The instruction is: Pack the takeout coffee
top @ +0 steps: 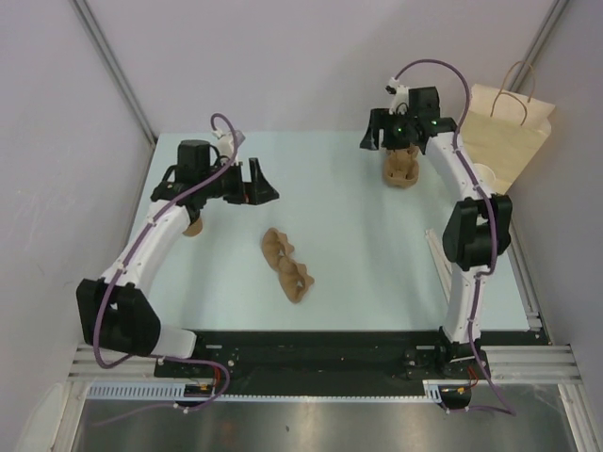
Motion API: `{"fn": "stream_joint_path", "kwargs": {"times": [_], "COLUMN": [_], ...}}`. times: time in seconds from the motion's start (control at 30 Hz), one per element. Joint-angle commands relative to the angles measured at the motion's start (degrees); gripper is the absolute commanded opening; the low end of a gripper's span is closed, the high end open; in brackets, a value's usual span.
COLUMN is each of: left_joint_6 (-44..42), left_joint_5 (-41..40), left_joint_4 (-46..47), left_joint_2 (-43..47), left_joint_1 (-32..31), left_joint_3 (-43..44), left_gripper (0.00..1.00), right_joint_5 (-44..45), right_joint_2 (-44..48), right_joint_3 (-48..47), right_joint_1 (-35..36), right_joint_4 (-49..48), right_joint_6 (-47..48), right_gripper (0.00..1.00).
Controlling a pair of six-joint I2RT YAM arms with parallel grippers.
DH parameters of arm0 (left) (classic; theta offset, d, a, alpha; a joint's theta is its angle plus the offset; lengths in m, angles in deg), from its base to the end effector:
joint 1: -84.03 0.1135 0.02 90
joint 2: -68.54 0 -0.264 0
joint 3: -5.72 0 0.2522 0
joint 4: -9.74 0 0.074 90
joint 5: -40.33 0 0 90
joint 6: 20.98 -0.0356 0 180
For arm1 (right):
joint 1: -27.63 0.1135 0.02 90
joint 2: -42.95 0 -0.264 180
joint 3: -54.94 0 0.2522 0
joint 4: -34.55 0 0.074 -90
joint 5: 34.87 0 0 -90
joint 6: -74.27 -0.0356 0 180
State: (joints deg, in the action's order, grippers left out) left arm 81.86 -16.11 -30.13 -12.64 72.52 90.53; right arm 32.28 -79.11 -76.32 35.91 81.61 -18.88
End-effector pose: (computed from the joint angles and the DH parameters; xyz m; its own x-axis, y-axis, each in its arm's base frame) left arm 0.3046 -0.0821 0.3291 -0.6988 -0.0467 -0.7138 0.4594 0.7356 -0.4979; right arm 0.4863 0.0847 0.3120 -0.6304 -0.0406 -0.7752 -0.4021 0.8713 0.2813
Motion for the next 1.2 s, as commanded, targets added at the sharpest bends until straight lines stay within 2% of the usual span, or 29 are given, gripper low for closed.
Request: {"fn": "stream_joint_path", "kwargs": {"times": [0.0,0.17,0.27,0.43,0.67,0.93,1.03,1.13,1.17], "left_joint_6": [-2.21,-0.36,-0.19,0.87,0.70,0.17,-0.01,0.08,-0.01], "left_joint_5": [3.87,8.18,7.84,7.13,6.34,4.86,4.67,4.67,4.58], "left_joint_4": [1.24,1.15,1.06,0.44,-0.17,-1.75,-3.77,-4.65,-4.74], "left_joint_2": [8.22,14.73,18.69,22.91,25.64,27.40,27.31,27.83,28.10], "left_joint_1": [4.81,10.62,13.70,15.64,16.25,18.36,18.54,18.63,18.71], "left_joint_3": [-3.19,-8.99,-12.06,-15.58,-16.99,-17.43,-16.21,-15.59,-15.59], "left_gripper": [0.99,0.99,1.00,0.99,1.00,0.99,0.99,0.99,1.00], "right_joint_5": [-12.30,-16.16,-15.83,-13.19,-9.94,-4.31,-4.22,-4.04,-4.13], "right_joint_2": [12.45,18.52,21.59,22.57,20.03,16.07,15.01,14.75,14.75], "right_joint_3": [10.94,25.25,30.98,33.38,34.08,34.00,33.91,33.38,33.12], "right_joint_1": [8.32,17.90,24.58,33.28,37.42,39.19,39.01,38.93,38.84], "right_joint_4": [6.24,10.56,10.56,10.47,9.86,7.57,7.13,7.13,7.13], "right_joint_6": [5.17,7.56,8.78,10.71,11.16,9.49,9.40,9.14,8.87], "right_gripper": [0.76,0.75,0.74,0.70,0.57,0.53,0.45,0.28,0.14]}}
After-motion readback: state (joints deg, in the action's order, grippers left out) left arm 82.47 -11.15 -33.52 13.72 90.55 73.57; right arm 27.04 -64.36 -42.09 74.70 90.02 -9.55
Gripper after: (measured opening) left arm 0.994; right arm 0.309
